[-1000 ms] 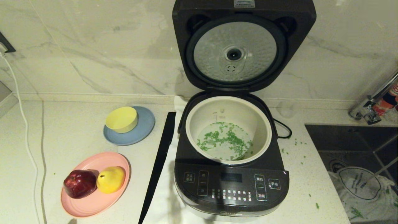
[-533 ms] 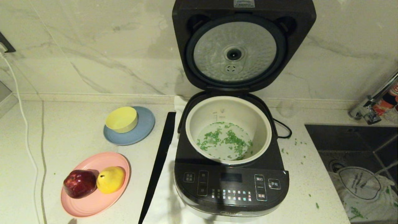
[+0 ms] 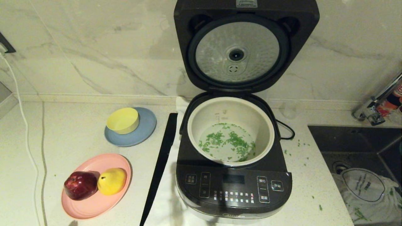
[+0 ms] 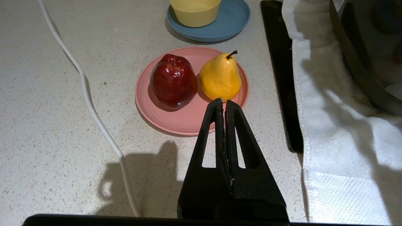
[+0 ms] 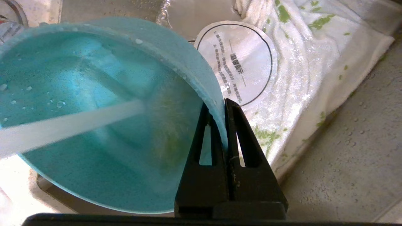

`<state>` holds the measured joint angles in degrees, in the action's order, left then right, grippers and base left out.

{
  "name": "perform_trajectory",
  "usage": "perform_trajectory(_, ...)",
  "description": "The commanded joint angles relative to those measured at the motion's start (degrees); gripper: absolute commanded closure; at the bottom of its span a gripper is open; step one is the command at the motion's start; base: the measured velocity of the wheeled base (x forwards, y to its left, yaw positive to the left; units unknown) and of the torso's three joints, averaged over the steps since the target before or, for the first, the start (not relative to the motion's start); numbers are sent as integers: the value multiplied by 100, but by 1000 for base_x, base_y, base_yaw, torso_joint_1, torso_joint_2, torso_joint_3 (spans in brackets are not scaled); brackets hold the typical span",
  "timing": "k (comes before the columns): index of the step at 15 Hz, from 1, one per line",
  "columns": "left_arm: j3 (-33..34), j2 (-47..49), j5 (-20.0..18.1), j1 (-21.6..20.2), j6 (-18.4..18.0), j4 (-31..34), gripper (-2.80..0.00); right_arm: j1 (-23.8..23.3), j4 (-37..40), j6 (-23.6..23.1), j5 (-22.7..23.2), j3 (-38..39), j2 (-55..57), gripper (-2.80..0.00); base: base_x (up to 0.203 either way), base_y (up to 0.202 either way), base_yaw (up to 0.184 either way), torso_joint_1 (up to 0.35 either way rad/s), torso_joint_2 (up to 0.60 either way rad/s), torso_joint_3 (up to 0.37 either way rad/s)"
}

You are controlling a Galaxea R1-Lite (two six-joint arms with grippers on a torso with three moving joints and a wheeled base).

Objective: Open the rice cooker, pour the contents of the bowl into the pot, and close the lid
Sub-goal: Fill a bowl with water from the tap

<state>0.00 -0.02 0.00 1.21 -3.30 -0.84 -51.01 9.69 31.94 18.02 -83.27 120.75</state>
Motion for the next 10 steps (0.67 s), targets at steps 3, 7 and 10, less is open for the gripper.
perform_trajectory(3, 53, -15, 0, -5, -1, -4, 0, 66, 48, 23, 0, 37, -60, 0, 0, 0, 0, 0, 0, 0)
perform_trajectory(7, 53, -15, 0, 2, -3, 4, 0, 184, 311, -28, -37, 431, -306, 0, 0, 0, 0, 0, 0, 0)
perform_trajectory(10, 53, -15, 0, 2, -4, -4, 0, 490, 399, -187, -66, 1095, -809, 0, 0, 0, 0, 0, 0, 0)
